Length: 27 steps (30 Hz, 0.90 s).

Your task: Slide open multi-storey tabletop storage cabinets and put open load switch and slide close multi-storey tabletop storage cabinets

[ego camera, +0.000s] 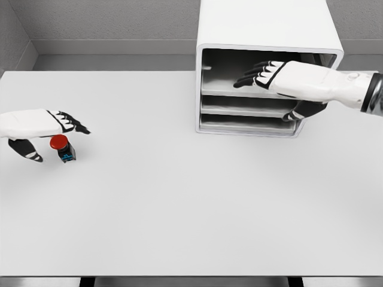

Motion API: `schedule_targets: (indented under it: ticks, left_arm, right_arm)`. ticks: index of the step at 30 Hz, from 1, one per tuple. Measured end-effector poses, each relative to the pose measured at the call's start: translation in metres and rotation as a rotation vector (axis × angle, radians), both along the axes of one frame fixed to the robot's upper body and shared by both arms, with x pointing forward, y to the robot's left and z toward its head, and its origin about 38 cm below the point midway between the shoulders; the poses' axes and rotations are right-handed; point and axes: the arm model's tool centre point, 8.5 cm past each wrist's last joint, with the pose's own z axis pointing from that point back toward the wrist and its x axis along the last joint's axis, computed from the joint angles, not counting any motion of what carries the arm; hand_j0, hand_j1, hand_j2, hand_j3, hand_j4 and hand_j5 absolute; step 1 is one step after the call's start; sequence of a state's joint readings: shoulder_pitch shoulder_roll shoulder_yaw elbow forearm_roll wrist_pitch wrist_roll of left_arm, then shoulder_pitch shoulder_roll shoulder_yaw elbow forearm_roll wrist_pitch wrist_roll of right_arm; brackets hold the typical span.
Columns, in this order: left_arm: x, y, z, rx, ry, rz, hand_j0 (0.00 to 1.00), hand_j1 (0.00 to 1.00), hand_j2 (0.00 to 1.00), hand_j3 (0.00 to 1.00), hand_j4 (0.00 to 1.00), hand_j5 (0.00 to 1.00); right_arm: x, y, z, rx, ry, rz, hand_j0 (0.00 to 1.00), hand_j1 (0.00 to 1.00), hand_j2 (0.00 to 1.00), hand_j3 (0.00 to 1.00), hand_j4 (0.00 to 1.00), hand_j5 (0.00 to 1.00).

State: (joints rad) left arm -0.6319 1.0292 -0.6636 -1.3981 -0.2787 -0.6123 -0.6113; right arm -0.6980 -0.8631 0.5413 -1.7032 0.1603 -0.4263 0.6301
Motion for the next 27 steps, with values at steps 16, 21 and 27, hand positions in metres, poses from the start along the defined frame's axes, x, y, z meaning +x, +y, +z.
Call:
schedule_targets:
  ticks: [16, 21, 27]
  left_arm:
    - [0.007, -0.002, -0.019, 0.035, 0.014, 0.009, 0.83, 0.83, 0.83, 0.83, 0.83, 0.83]
    - [0.006, -0.002, -0.019, 0.037, 0.014, 0.008, 0.73, 0.73, 0.73, 0.73, 0.73, 0.73]
    - [0.004, -0.004, -0.021, 0.043, 0.023, 0.000, 0.55, 0.55, 0.55, 0.55, 0.55, 0.55]
  right_arm:
    - [0.004, 0.027, -0.008, -0.005, 0.016, 0.014, 1.00, 1.00, 1.00, 1.00, 1.00, 1.00]
    - [-0.003, 0.042, -0.007, 0.003, 0.011, 0.065, 1.00, 1.00, 1.00, 1.00, 1.00, 1.00]
    - [0.013, 0.039, -0.007, 0.030, 0.064, -0.062, 1.00, 1.00, 1.00, 1.00, 1.00, 1.00]
